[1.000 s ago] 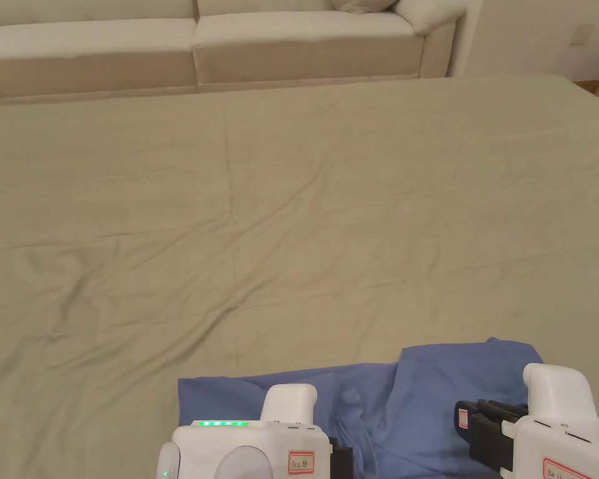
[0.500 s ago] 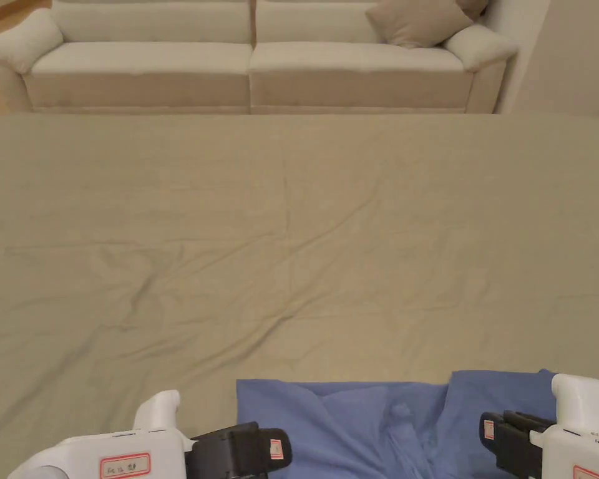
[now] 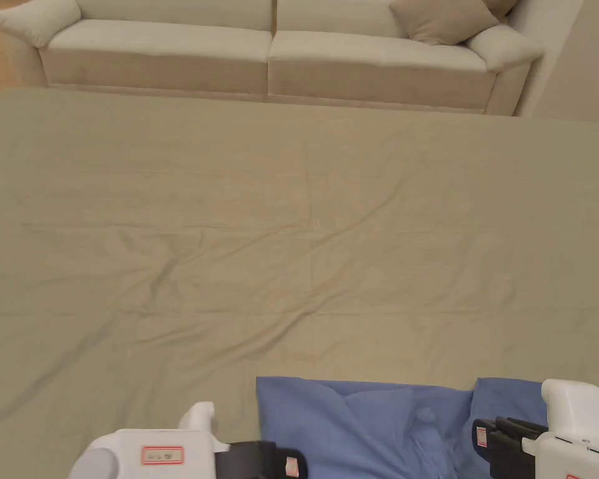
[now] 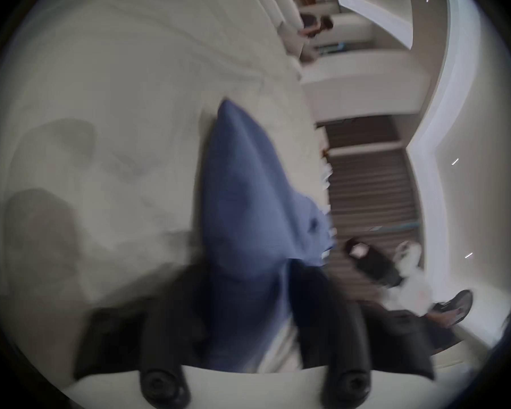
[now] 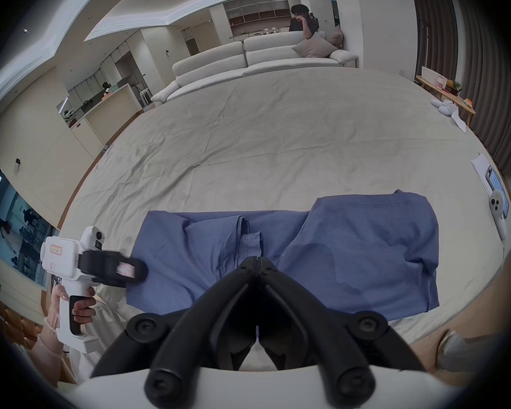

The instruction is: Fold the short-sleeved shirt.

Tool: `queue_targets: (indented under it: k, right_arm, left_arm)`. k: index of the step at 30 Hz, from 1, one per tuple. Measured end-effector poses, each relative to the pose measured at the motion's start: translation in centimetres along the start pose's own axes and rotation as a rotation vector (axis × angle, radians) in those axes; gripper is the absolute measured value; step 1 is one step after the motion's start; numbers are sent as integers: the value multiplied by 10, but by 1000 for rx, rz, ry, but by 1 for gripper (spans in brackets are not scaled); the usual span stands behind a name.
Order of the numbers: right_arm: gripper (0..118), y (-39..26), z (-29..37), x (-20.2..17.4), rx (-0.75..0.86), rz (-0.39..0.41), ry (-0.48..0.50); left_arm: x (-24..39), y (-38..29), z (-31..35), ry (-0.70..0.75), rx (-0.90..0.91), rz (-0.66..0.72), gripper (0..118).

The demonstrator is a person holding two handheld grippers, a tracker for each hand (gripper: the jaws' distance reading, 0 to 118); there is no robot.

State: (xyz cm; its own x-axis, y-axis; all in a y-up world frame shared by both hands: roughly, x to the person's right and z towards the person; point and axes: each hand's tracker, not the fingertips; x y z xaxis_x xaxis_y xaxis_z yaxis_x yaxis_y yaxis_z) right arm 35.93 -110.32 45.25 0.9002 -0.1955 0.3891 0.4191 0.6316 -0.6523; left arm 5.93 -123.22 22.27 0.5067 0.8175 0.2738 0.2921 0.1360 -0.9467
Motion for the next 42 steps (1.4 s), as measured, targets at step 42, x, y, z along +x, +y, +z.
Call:
queue_targets:
  k: [42]
  right_arm:
    - [0,-12,17,56,32,-98,-24]
  left_arm:
    - [172,9,53,75,51,-424,10]
